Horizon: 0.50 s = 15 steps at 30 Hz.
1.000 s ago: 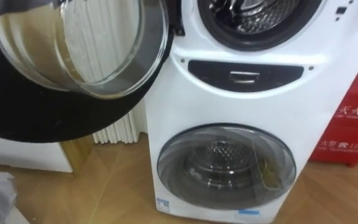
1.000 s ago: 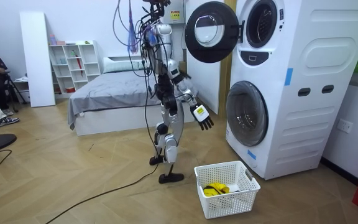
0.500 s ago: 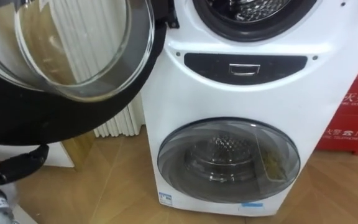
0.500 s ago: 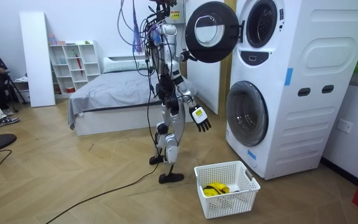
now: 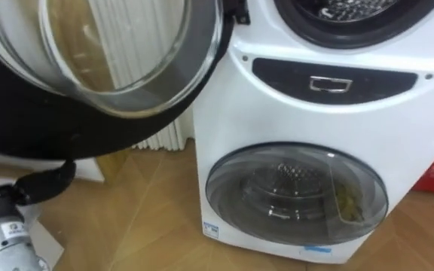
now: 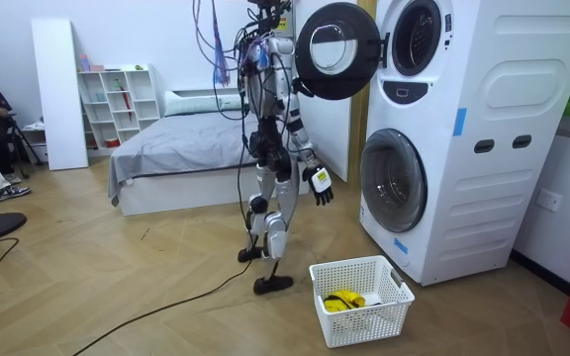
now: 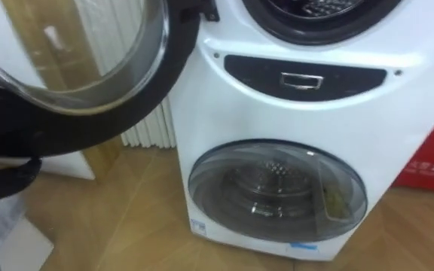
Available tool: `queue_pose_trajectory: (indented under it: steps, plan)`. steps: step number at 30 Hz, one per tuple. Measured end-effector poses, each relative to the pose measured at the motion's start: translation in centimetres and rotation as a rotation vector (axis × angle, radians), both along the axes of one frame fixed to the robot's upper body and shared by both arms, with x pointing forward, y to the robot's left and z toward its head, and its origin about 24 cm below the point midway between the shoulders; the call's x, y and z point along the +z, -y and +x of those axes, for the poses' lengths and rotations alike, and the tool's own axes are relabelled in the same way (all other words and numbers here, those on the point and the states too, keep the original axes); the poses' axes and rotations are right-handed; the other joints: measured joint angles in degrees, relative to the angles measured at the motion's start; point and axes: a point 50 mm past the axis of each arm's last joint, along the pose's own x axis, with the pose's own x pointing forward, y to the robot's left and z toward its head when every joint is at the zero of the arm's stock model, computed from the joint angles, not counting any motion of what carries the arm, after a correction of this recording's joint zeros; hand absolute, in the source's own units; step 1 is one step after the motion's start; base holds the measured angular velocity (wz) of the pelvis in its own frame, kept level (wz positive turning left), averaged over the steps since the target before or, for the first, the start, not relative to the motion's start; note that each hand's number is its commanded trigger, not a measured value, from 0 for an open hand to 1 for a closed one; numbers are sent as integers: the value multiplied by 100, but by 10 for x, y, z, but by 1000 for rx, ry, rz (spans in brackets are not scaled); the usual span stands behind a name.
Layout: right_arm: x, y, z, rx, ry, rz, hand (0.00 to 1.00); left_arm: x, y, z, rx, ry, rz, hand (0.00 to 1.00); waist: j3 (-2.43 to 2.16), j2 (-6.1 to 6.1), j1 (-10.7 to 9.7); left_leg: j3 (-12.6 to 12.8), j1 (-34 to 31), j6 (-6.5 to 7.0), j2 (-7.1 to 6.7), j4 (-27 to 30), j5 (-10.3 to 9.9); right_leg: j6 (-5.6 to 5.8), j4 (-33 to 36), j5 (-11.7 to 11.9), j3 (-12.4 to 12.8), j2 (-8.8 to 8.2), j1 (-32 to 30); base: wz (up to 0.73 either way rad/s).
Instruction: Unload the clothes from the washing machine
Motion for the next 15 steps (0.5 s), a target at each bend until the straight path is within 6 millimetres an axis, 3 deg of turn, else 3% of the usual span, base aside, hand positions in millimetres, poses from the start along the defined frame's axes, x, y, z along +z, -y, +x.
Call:
queue_pose_trajectory:
  steps: [5,6,8,10,15]
  plan:
    - [-1,-3,7,44,-17,7,0,-1,18,-3,-47,11,-33,0,27,-9,14,-233,-6,57,-31,1,42,-61,162,-115,-134,-39,-280,16]
    - [0,-2,7,51,-16,0,0,-2,20,-4,-51,11,-33,0,13,-67,4,-213,-10,57,-68,0,41,-7,96,-53,-197,-58,-314,16]
    - [-1,2,4,52,-24,-17,0,-2,29,-7,-78,14,-41,0,26,-64,-29,-191,-22,60,-105,-28,43,12,74,7,-107,-47,-229,33]
    - [-1,2,4,48,-26,-22,0,-4,41,-12,-128,5,-27,0,21,-79,-24,-42,-1,107,-125,-66,72,18,96,11,122,-64,-208,28]
    - [1,-1,12,62,-3,-6,0,-10,57,-24,-196,-17,-43,0,16,-112,-18,296,30,168,-172,-67,108,97,92,63,179,-154,-197,-4]
